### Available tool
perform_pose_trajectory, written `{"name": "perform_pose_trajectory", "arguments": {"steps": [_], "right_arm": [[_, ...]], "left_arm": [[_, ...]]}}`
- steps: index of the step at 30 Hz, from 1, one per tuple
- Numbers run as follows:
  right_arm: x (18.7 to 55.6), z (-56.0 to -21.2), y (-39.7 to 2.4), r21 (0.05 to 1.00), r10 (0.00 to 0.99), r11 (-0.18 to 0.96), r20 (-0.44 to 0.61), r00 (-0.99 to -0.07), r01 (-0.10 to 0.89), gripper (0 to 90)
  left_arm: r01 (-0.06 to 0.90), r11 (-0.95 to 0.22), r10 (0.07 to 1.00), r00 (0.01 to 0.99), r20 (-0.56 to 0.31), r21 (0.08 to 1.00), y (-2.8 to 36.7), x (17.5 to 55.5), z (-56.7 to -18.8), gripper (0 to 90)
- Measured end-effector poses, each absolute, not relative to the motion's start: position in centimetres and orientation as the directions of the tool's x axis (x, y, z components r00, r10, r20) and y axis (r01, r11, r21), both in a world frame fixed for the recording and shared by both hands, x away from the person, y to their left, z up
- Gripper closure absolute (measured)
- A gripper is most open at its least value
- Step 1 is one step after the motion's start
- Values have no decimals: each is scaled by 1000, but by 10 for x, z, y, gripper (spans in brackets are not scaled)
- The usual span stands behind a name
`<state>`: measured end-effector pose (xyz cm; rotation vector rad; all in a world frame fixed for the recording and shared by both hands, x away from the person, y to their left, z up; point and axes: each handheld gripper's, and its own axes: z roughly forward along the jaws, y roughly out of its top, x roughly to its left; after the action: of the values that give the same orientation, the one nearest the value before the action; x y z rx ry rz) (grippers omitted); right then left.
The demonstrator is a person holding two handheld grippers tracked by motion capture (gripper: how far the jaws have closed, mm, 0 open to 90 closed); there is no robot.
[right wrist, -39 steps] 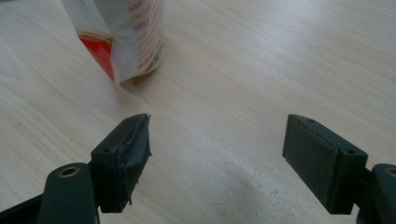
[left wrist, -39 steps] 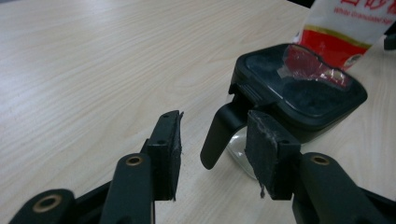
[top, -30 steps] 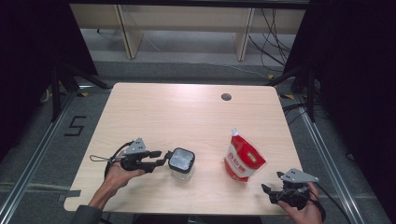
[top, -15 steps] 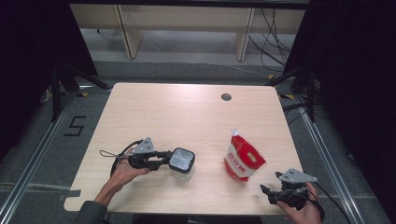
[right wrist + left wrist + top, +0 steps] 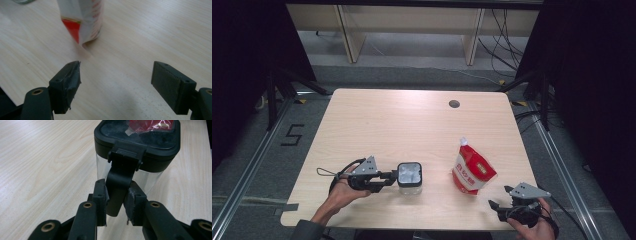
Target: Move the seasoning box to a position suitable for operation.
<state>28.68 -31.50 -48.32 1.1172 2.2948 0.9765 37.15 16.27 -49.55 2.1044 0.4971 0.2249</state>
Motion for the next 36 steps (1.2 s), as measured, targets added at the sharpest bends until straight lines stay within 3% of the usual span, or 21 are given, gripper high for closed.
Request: {"name": "perform_pose_trajectory", "arguments": {"steps": [26, 36], "right_arm": [[277, -478, -302, 767, 744, 443, -26, -668, 464, 255], [272, -475, -295, 774, 708, 457, -18, -706, 438, 323]], "left_arm": [[189, -509, 345, 938, -2, 840, 139, 347, -496, 728], [151, -513, 298, 955, 10, 845, 134, 345, -497, 729]]}}
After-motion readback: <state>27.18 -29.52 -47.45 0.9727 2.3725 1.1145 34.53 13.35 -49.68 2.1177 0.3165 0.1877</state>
